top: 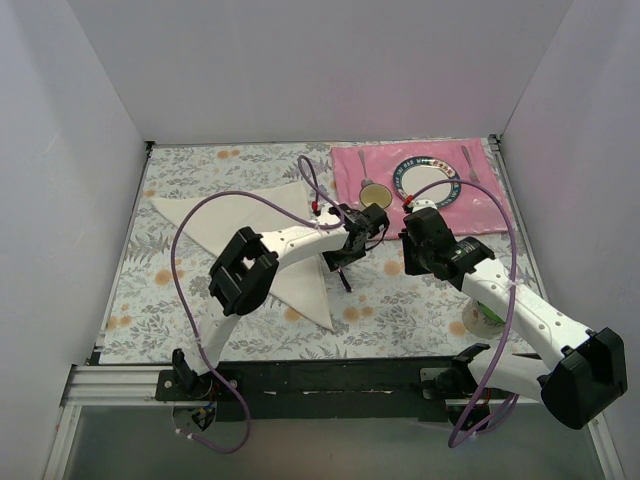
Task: Fold the napkin, place the utensils inside, and roll it up
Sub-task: Place the utensil onto the napkin
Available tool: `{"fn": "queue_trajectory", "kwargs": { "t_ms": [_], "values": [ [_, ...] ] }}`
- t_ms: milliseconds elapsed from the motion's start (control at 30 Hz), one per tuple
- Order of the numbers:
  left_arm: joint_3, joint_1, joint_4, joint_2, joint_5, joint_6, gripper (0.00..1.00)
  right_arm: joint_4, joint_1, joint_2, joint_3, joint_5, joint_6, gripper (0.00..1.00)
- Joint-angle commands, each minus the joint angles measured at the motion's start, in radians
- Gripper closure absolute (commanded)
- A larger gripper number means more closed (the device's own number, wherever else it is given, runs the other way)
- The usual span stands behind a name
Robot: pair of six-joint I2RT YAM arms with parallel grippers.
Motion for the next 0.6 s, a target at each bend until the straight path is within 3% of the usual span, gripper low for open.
{"fn": "queue_trajectory", "kwargs": {
  "t_ms": [0,567],
  "values": [
    [-0.018,0.035,0.02,-0.046,-0.018,-0.023,0.55,0.016,-0.007,0.003,0.004,0.007,-0.012,0.77],
    [0.005,0.066,0.007,0.044,0.015,-0.013,0.67,0.02,-0.014,0.005,-0.007,0.002,-0.016,0.77]
  ]
}}
